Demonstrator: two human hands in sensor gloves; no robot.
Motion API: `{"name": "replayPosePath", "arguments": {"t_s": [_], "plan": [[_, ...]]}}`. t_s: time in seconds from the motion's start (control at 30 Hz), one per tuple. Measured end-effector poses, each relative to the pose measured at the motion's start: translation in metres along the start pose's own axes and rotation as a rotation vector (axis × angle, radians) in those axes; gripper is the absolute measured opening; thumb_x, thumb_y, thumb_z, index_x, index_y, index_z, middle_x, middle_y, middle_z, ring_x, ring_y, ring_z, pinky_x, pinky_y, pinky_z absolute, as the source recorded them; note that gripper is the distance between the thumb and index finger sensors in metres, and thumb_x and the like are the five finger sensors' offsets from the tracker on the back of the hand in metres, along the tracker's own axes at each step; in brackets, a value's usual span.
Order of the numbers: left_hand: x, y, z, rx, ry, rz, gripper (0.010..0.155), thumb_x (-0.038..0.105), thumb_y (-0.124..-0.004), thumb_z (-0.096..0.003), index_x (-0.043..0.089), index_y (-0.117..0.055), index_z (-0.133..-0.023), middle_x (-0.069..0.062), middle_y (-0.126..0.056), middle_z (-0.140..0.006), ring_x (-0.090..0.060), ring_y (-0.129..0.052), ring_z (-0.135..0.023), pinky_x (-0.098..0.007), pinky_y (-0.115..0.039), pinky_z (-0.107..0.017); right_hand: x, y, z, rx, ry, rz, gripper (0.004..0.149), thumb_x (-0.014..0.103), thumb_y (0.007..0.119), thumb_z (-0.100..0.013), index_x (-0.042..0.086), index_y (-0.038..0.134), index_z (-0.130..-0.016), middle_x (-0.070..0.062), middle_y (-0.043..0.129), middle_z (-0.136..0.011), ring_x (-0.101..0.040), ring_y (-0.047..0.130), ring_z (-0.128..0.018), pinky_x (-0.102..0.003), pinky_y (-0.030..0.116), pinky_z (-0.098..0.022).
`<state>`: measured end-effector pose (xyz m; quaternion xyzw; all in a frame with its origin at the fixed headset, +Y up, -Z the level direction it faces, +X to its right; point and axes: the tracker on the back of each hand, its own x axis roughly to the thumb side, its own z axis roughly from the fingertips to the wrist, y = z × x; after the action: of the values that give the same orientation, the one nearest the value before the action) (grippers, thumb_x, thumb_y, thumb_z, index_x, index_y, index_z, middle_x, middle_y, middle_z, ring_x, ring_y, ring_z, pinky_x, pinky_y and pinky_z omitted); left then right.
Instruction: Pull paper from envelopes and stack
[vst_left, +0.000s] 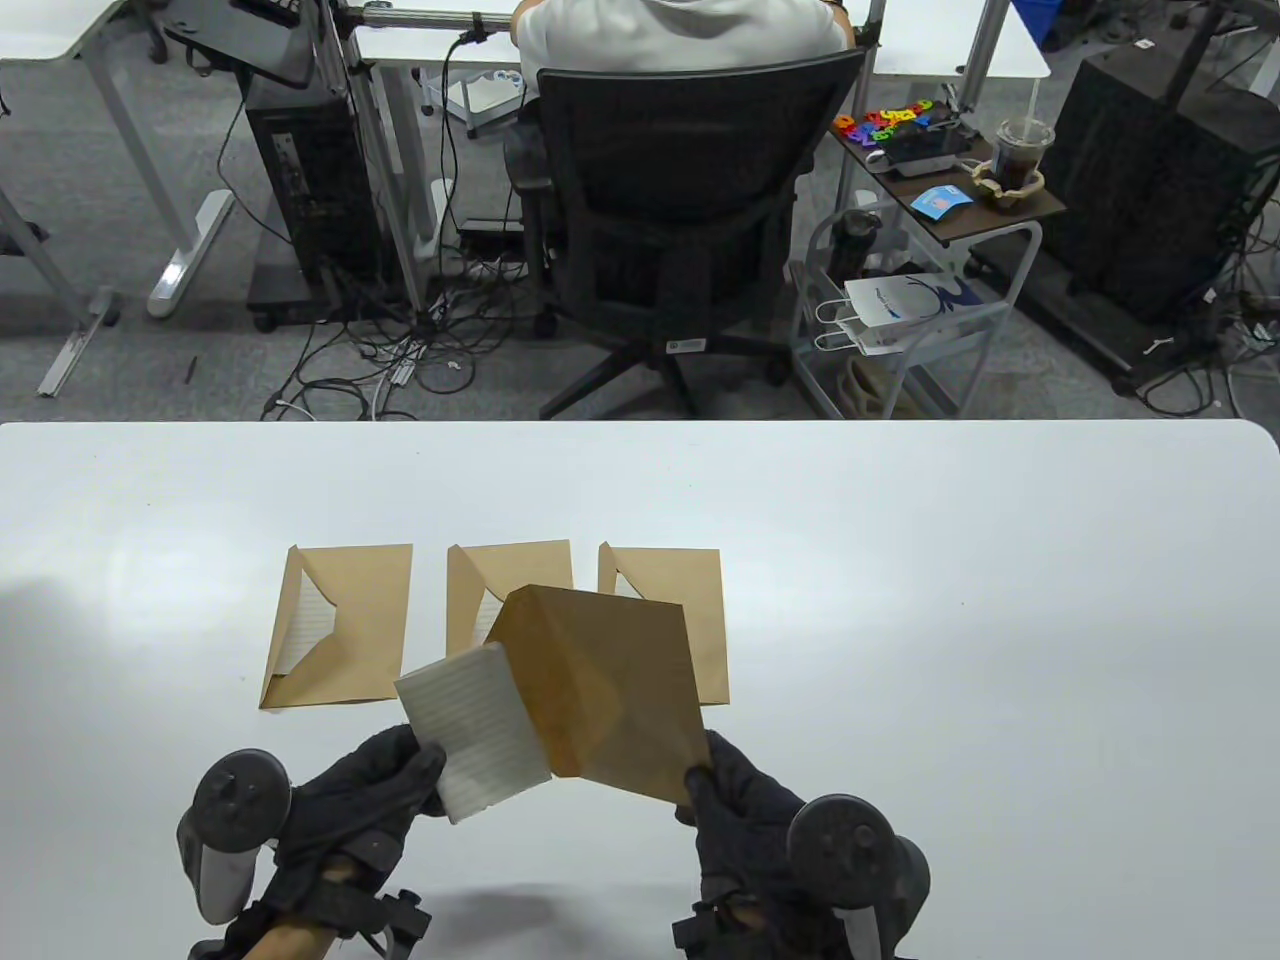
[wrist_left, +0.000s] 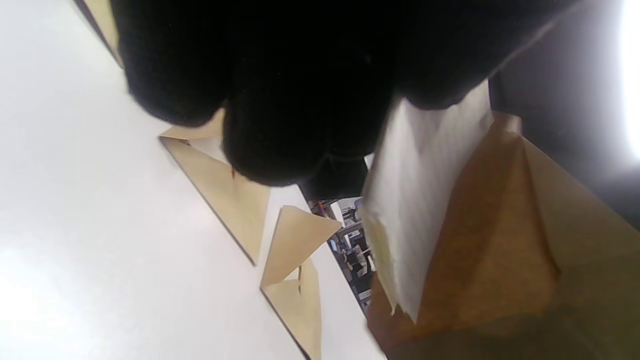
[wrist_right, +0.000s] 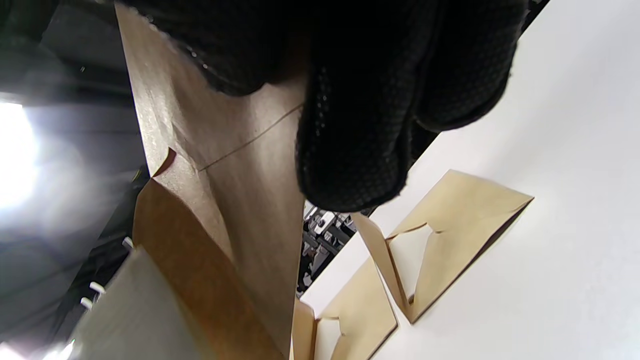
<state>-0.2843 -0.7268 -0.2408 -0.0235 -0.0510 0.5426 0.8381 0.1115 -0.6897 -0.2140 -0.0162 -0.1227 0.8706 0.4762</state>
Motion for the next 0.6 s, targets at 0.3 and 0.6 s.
{"name": "replayPosePath", "arguments": {"t_s": [0.3, 0.6], "plan": [[-0.027, -0.010, -0.003, -0.246, 0.335, -0.039, 0.045, 0.039, -0.092, -0.0441, 0.009, -0.097, -0.077, -0.005, -0.111, -0.053, -0.021, -0.119, -0.030, -0.045, -0.098, -0.031, -0.014, -0.020, -0.011, -0.033, 0.095, -0.089, 0.043, 0.030, 0.085, -0.039, 0.021, 0.087, -0.081, -0.006, 0.106, -0.064, -0.019, 0.114, -0.040, -0.046, 0.090, -0.044], [-0.041, -0.027, -0.007, -0.445, 0.548, -0.272, 0.045, 0.039, -0.093, -0.0448, 0.007, -0.097, -0.076, -0.004, -0.113, -0.049, -0.018, -0.121, -0.025, -0.042, -0.099, -0.028, -0.016, -0.024, -0.013, -0.026, 0.117, -0.095, 0.043, 0.030, 0.085, -0.039, 0.020, 0.087, -0.081, -0.006, 0.106, -0.063, -0.019, 0.114, -0.039, -0.046, 0.090, -0.044]]}}
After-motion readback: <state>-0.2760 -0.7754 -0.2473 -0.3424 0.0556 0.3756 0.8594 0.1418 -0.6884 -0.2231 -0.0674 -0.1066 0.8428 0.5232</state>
